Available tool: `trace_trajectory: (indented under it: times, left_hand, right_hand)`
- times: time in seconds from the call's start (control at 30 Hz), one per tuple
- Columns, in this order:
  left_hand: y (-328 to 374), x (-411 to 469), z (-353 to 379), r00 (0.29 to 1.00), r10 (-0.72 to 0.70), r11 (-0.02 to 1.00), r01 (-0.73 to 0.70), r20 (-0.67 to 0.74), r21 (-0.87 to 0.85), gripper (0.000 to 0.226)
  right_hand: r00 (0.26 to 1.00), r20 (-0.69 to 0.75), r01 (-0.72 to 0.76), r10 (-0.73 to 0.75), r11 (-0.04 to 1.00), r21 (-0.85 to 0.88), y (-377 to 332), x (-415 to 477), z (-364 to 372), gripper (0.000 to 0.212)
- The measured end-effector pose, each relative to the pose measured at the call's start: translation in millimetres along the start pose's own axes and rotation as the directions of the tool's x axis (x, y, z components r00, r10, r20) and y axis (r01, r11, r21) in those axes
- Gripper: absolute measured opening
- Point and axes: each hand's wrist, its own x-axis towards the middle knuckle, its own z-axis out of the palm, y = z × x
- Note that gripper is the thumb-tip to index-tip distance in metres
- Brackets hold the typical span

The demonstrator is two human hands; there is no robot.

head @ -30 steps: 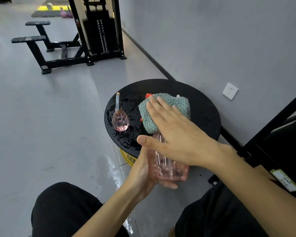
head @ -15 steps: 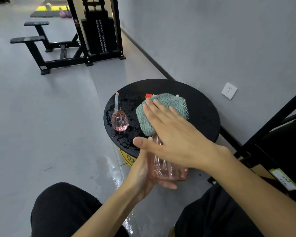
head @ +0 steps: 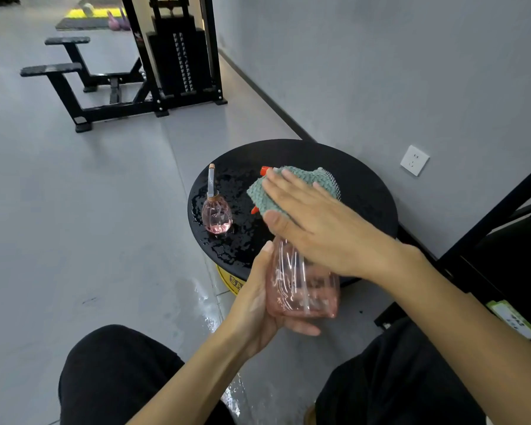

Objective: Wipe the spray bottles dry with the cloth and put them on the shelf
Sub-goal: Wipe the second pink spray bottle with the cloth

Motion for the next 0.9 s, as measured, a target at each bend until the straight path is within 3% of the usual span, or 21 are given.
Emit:
trace_trajectory:
  times: [0.17, 0.37, 0.57, 0.63, 0.73, 0.9]
  left_hand:
    - [-5, -1, 2, 0.998, -0.027, 0.999, 0.028, 0.054, -0.016, 0.061]
    - [-6, -3, -3, 0.995, 0.036, 0.999, -0.035, 0.088, -0.020, 0.077]
    - [-5, -4, 4, 0.994, -0.016, 1.000, 0.016, 0.106, -0.004, 0.096]
    - [-8, -4, 4, 0.992, -0.011, 1.000, 0.013, 0.126, -0.014, 0.092]
    - [-8, -5, 1, 0.992, 0.001, 1.000, 0.002, 0.126, -0.023, 0.081]
    - [-8, -4, -4, 0.996, -0.013, 1.000, 0.014, 0.092, -0.010, 0.085]
  right_hand:
    - [0.994, -0.065, -0.085, 0.094, 0.988, 0.127, 16, 12, -8, 0.082]
    - [0.999, 0.000, 0.046, -0.046, 0.997, 0.068, 7, -12, 9, 0.072]
    - [0.997, -0.057, -0.050, 0.054, 0.996, 0.075, 22, 7, -4, 0.078]
    - [0.995, -0.061, -0.076, 0.082, 0.993, 0.092, 26, 10, -5, 0.082]
    - [0.998, -0.057, -0.007, 0.009, 0.999, 0.040, 22, 2, 4, 0.080]
    - [0.997, -0.042, 0.070, -0.068, 0.996, 0.047, 17, -12, 16, 0.071]
